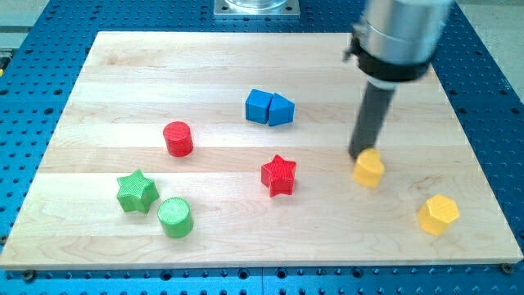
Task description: Push the yellow heart to the left of the yellow hexagon
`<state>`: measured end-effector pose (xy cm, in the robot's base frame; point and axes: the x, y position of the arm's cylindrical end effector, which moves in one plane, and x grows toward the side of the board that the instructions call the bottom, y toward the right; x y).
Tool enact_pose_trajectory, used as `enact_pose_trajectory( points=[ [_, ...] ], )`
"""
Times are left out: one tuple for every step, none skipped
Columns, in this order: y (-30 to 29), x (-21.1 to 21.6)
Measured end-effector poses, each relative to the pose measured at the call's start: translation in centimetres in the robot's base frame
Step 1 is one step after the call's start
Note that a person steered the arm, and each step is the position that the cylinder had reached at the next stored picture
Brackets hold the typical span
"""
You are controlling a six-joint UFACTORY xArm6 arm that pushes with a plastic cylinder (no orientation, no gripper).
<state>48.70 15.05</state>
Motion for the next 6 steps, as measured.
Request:
enact_pose_trajectory(
  points=[
    [0.7, 1.5],
    [-1.8, -2.3],
    [-1.1, 2.4],
    [3.8, 2.7],
    [1.1, 1.4],
    [-0.8, 4.8]
  ],
)
